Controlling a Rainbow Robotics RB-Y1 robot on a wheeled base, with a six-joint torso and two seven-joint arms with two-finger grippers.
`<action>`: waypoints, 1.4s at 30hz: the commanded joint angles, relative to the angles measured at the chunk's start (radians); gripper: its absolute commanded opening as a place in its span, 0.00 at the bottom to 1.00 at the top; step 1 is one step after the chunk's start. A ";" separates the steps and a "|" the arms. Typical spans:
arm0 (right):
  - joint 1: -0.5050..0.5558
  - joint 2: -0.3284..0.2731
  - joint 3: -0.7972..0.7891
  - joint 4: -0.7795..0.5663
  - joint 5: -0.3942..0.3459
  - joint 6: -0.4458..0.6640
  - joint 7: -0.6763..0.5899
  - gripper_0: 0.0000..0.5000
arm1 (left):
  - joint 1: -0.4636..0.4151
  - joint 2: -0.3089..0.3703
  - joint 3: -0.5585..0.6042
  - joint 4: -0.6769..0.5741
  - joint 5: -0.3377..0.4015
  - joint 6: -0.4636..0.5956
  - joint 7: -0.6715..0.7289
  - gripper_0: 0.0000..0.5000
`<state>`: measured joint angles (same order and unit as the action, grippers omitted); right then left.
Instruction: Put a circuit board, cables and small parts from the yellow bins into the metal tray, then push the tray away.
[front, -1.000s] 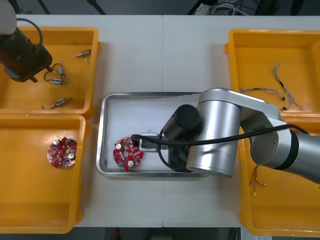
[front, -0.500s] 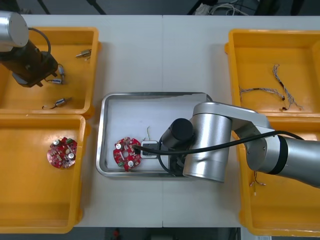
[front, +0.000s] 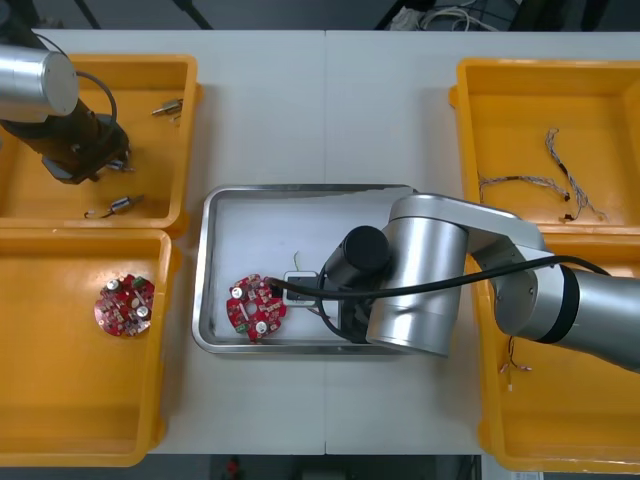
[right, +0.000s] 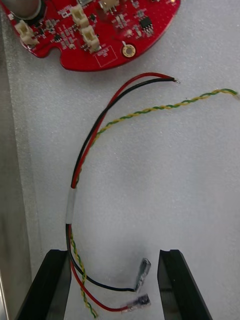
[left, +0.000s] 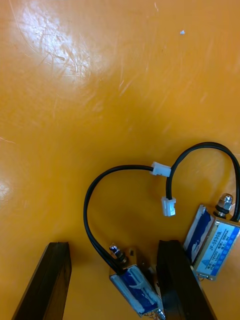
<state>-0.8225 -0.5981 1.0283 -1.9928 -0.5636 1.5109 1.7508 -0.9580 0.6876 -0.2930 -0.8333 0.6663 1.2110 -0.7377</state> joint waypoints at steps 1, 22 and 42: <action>-0.018 0.041 -0.148 -0.070 -0.047 0.117 0.019 1.00 | -0.021 -0.014 -0.034 0.010 0.022 -0.037 0.080 1.00; 0.192 0.100 -0.786 -0.377 -0.045 0.409 -0.042 1.00 | -0.011 0.058 0.035 -0.098 0.022 0.091 0.046 0.00; 0.283 0.012 -1.142 -0.310 -0.065 0.409 -0.082 1.00 | -0.007 0.150 0.092 -0.627 0.102 0.650 -0.049 0.00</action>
<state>-0.5422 -0.5522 -0.0453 -2.3218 -0.6170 1.9171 1.6934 -0.9572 0.7956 -0.2058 -1.3689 0.7246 1.8224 -0.7478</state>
